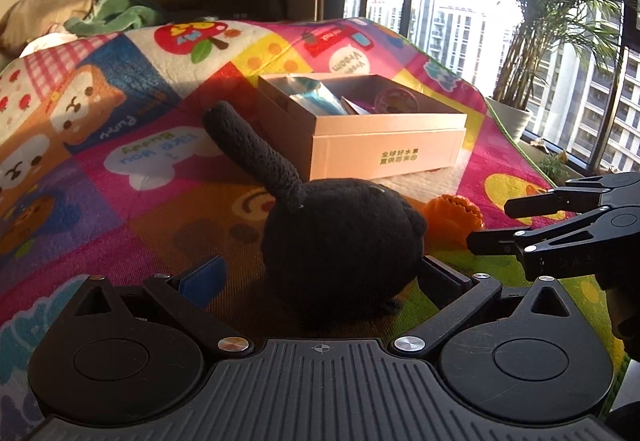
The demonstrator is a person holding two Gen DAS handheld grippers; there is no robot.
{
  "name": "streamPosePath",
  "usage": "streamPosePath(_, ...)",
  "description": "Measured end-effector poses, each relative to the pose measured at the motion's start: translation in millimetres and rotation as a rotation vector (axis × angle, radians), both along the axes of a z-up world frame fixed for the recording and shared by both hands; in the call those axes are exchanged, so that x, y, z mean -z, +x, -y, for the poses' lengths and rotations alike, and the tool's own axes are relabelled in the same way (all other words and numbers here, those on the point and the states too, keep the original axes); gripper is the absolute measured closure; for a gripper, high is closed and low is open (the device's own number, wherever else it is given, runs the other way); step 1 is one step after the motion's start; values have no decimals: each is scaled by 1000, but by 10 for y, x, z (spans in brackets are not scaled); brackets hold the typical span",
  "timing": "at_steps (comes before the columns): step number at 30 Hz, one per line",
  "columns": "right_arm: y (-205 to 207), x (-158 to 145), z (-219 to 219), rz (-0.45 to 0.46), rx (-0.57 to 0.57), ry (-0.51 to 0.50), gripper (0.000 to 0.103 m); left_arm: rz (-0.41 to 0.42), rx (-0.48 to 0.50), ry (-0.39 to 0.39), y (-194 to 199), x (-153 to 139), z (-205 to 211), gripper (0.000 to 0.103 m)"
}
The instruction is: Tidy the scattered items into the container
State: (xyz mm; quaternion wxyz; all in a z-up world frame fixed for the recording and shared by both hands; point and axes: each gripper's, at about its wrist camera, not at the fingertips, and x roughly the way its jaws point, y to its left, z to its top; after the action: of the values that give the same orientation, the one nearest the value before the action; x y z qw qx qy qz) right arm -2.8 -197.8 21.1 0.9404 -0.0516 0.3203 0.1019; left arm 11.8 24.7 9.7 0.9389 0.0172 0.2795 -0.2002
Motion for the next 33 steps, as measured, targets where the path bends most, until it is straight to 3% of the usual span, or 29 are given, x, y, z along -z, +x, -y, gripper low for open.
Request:
streamPosePath(5, 16, 93, 44, 22, 94, -79, 32, -11, -11, 12, 5, 36, 24, 0)
streamPosePath(8, 15, 102, 106, 52, 166, -125, 24, -29, -11, 7, 26, 50, 21, 0)
streamPosePath(14, 56, -12, 250, -5, 121, 164, 20, -70, -24, -25, 84, 69, -19, 0)
streamPosePath(16, 137, -39, 181, 1, 112, 201, 22, -68, -24, -19, 86, 69, -16, 0)
streamPosePath(22, 422, 74, -57, -38, 90, 152, 50, -67, -26, -26, 84, 74, -23, 0)
streamPosePath(33, -100, 126, 213, 13, 141, 77, 51, -29, -37, -16, -10, 0, 32, 0)
